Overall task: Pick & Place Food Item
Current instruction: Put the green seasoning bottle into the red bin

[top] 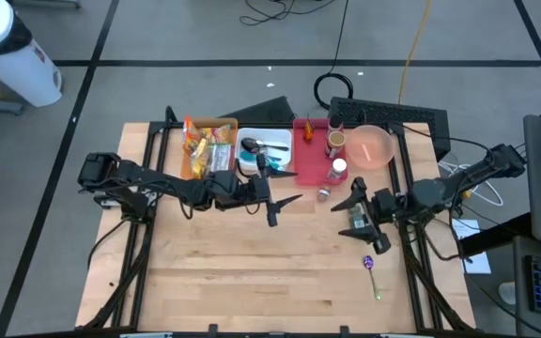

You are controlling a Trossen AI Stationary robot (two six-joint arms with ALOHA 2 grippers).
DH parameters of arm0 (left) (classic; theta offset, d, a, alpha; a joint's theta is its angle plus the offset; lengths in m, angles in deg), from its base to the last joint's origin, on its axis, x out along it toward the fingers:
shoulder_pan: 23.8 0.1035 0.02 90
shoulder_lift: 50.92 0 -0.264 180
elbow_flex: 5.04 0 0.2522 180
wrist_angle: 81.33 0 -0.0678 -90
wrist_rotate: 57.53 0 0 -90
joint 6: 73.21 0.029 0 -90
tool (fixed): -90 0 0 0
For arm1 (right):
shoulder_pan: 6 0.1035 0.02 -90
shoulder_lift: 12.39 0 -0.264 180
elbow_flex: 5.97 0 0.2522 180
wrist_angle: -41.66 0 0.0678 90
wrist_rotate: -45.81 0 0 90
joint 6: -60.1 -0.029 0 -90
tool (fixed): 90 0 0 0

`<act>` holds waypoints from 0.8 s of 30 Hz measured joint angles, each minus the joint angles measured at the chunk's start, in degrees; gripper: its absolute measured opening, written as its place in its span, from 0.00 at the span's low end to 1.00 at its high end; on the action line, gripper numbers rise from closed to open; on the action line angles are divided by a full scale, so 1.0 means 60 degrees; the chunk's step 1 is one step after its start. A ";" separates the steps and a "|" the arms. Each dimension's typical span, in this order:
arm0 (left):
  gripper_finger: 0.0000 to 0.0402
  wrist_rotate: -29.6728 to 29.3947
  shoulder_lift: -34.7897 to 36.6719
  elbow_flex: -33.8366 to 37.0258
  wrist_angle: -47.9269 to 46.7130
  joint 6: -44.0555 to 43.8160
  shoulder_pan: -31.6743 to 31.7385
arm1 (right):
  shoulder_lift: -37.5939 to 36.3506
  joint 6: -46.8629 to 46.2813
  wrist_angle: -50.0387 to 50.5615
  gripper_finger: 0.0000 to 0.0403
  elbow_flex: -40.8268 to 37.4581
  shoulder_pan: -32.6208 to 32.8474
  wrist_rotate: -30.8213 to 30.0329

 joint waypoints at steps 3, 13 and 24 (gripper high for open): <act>0.66 -0.0006 0.0001 0.0000 -0.0162 -0.0009 0.0000 | 0.0075 0.0352 0.0919 0.71 0.0418 -0.0069 -0.0259; 0.66 -0.0008 0.0047 0.0000 -0.0199 0.0060 -0.0007 | 0.1409 -0.0043 0.7807 0.73 0.3230 0.0020 -0.3413; 0.66 -0.0006 0.0047 0.0000 -0.0184 0.0006 -0.0007 | 0.2696 -0.5674 1.1041 0.72 0.2921 0.0009 -0.1020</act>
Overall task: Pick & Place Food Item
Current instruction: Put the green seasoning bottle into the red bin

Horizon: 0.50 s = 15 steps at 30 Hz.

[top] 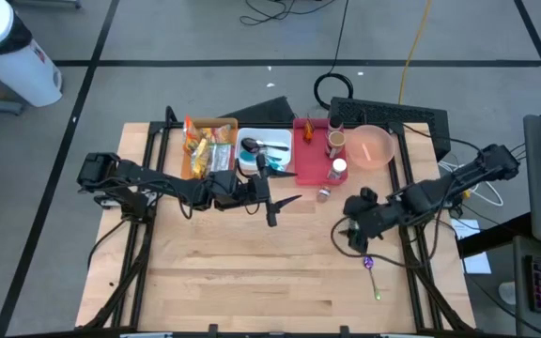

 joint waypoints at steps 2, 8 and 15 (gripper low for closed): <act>0.66 0.0000 0.0000 0.0000 0.0046 0.0000 0.0000 | 0.0101 -0.0365 -0.0370 0.72 -0.0270 0.0000 0.0507; 0.66 0.0000 0.0000 0.0000 0.0209 0.0037 0.0000 | 0.0122 -0.1202 -0.2938 0.72 -0.1611 0.0000 0.1539; 0.66 0.0000 0.0000 0.0000 0.0228 0.0130 0.0015 | 0.0115 -0.2071 -0.6089 0.72 -0.3401 -0.0025 0.2367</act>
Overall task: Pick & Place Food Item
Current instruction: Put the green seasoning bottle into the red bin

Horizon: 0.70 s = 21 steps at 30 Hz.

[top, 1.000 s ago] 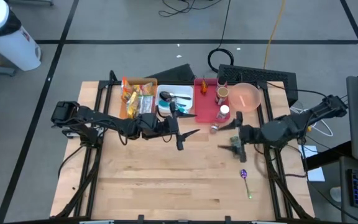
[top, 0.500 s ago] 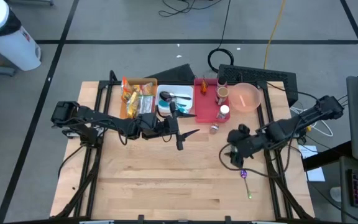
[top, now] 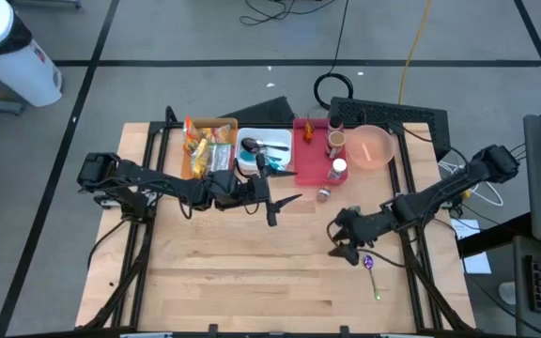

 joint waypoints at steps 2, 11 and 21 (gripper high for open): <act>0.66 0.0000 0.0000 0.0000 0.0000 0.0088 0.0000 | 0.0000 -0.0485 -0.0564 0.72 -0.0326 -0.0079 0.0156; 0.66 0.0000 0.0000 0.0000 -0.0016 0.0062 0.0000 | -0.0001 0.0200 -0.2337 0.72 -0.0489 -0.0776 0.1921; 0.66 -0.0066 0.0000 0.0000 -0.0059 -0.0125 0.0000 | -0.0007 0.0567 -0.2469 0.72 -0.0489 -0.0857 0.2013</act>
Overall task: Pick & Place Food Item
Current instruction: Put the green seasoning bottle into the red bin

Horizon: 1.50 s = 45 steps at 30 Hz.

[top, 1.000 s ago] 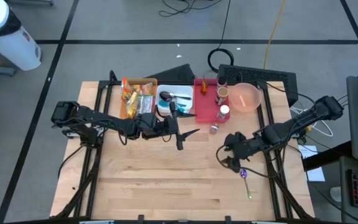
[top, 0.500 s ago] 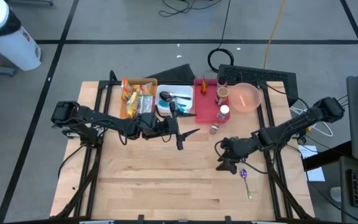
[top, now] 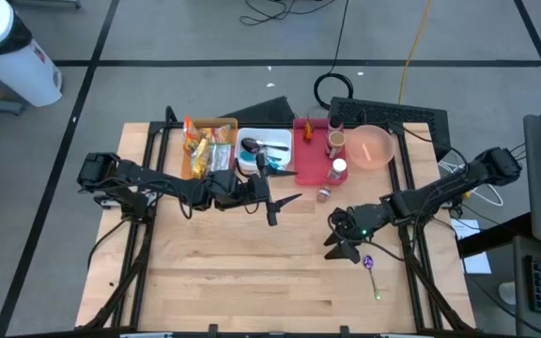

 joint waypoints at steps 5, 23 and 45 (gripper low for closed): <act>0.66 -0.0002 0.0000 0.0000 -0.0014 -0.0016 0.0000 | 0.0000 -0.0252 -0.0014 0.72 0.0000 -0.0160 0.0060; 0.66 -0.0007 0.0000 0.0000 -0.0228 -0.0008 0.0000 | 0.0000 0.1050 0.2428 0.72 0.0389 -0.0316 -0.3948; 0.66 -0.0011 0.0000 0.0000 -0.0376 -0.0033 0.0001 | 0.0000 0.0076 0.4991 0.72 0.1318 0.0838 -0.5714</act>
